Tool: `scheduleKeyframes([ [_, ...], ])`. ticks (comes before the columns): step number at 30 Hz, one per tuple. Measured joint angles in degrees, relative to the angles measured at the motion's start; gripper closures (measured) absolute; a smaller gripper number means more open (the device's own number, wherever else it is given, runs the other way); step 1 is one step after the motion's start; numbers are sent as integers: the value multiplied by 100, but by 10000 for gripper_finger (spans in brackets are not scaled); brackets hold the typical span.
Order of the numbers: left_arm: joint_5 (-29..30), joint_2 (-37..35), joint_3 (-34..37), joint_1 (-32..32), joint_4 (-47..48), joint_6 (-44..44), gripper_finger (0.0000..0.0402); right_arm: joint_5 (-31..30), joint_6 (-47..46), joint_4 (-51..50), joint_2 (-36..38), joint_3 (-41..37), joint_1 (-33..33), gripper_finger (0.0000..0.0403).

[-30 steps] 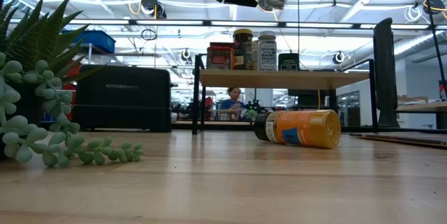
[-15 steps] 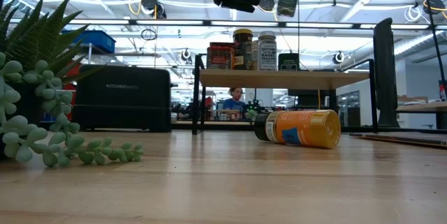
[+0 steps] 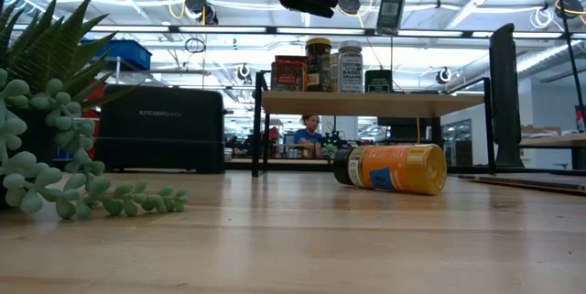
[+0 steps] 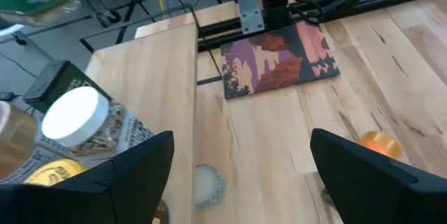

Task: Shelf spices
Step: Put the green seasoning bottle on the shelf

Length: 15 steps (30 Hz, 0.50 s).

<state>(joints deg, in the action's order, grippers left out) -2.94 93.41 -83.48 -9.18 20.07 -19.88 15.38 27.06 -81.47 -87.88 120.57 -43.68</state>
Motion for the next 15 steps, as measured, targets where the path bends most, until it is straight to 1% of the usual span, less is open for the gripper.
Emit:
scheduleKeyframes([
  [8,-3,-2,0,102,42,-5,56,0,-29,11,-32,0,-624,211],
  [15,-6,-2,0,149,87,-3,56,-65,-224,-16,-353,0,-948,211],
])
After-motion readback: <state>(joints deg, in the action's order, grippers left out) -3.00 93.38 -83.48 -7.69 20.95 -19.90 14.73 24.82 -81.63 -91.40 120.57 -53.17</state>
